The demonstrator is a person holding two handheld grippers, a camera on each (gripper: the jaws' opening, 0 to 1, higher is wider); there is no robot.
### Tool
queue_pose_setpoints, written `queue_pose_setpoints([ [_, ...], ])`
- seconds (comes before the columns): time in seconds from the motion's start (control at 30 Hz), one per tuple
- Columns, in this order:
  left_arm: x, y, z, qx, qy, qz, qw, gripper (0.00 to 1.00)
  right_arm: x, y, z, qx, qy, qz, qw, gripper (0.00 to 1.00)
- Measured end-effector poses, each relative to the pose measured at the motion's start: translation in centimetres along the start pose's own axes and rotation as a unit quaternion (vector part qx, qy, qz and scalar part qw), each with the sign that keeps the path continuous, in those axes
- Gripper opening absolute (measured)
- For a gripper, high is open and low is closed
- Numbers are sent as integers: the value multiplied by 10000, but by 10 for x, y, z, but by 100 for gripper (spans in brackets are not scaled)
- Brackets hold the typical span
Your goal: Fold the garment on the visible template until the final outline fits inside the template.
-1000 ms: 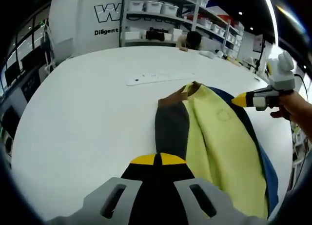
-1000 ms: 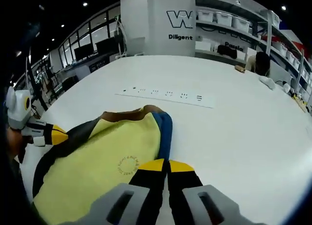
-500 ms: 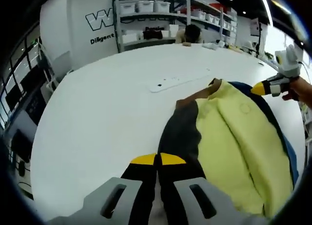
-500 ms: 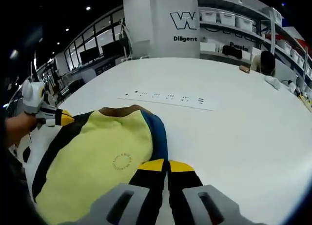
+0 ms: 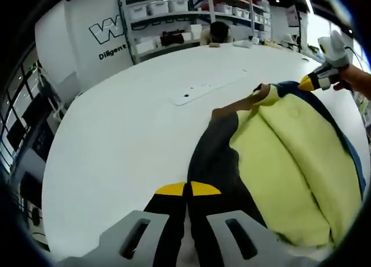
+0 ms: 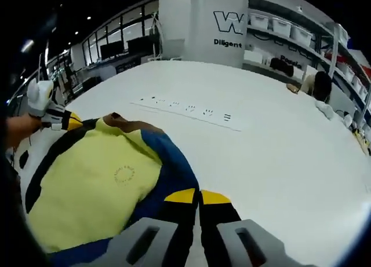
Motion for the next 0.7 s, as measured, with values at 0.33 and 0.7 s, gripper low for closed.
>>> queue_pose_setpoints([
  [0.33, 12, 1, -6, 225, -221, -608, 9977, 0, 5, -12, -15, -820, 68, 1319, 9878, 0],
  [0.7, 12, 4, -21, 344, -281, -589, 9973, 0, -7, -17, -26, -668, 213, 731, 9949, 0],
])
Point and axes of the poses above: the point that each gripper's makers call its tool centre point, and the gripper's own axes: z roughly backward along the fingers, y roughly to its left, x roughly out of its top, the point moved 6 cm from there along z, roughly backward along the fingers, and after that the axes turned 4 degrees about z, right-handed, at the moved point
